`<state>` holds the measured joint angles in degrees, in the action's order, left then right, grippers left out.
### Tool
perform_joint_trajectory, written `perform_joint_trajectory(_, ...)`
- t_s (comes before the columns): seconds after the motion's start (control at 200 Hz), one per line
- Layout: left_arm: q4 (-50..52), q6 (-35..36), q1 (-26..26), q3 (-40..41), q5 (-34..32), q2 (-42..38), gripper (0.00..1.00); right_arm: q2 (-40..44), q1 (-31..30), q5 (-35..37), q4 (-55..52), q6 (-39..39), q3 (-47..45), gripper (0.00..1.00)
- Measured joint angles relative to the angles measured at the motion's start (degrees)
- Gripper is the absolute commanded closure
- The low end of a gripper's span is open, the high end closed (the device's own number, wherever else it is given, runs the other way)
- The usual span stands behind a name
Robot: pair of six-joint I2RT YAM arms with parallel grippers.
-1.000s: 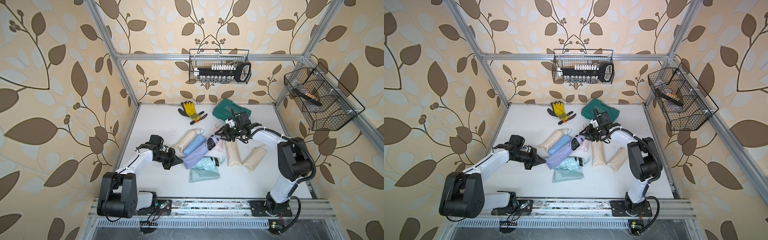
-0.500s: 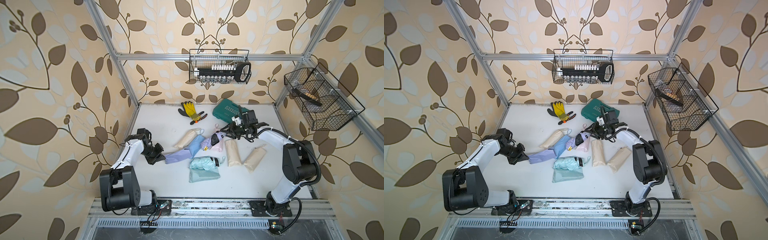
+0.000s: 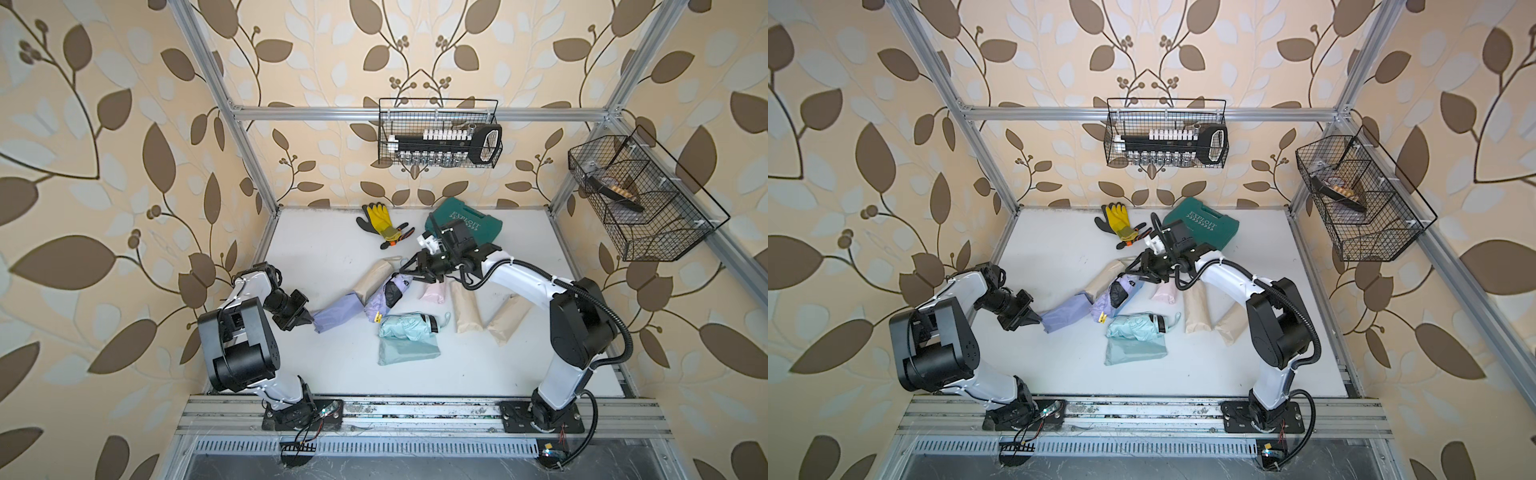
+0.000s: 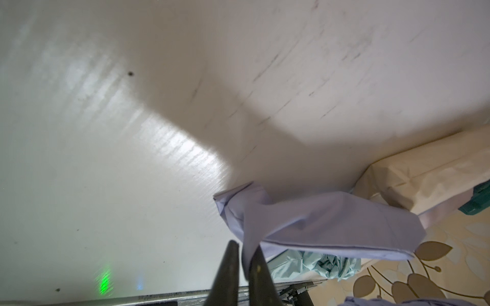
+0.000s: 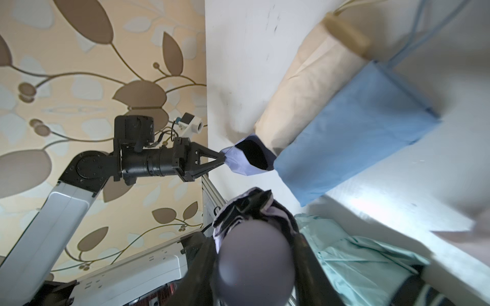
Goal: Take umbrellas out of sleeves
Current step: Place the umbrella sleeve at the center of the board, then place the umbrella in the umbrella sleeve.
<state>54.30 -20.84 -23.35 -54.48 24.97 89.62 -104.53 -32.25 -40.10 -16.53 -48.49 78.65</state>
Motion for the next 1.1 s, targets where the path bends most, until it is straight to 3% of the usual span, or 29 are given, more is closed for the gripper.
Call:
perform_joint_trajectory(0.1,0.1,-0.2,0.0,-0.1,-0.5,-0.2,0.27,-3.5,-3.7,0.0,0.0,-0.8,2.7,0.83)
perform_joint_trajectory(0.24,0.6,-0.7,-0.4,-0.1,-1.5,-1.8,0.01,-9.0,-7.3,0.1,-0.7,-1.6,7.3,0.84)
perform_joint_trajectory(0.565,1.5,-0.6,-0.3,0.0,-1.7,-10.5,0.01,-17.8,-11.7,0.7,-1.5,-1.9,15.2,0.84)
perform_joint_trajectory(0.855,1.9,-0.7,0.4,0.0,-1.7,-13.4,0.01,-22.3,-13.9,1.0,-1.9,-2.3,17.8,0.84)
perform_joint_trajectory(0.975,1.7,-1.0,1.2,0.7,-1.2,-15.2,0.01,-24.0,-14.4,0.9,-2.1,-3.0,19.1,0.8)
perform_joint_trajectory(1.1,1.9,-1.6,1.8,0.9,-0.6,-16.4,0.01,-25.9,-14.9,1.0,-2.1,-3.6,21.4,0.66)
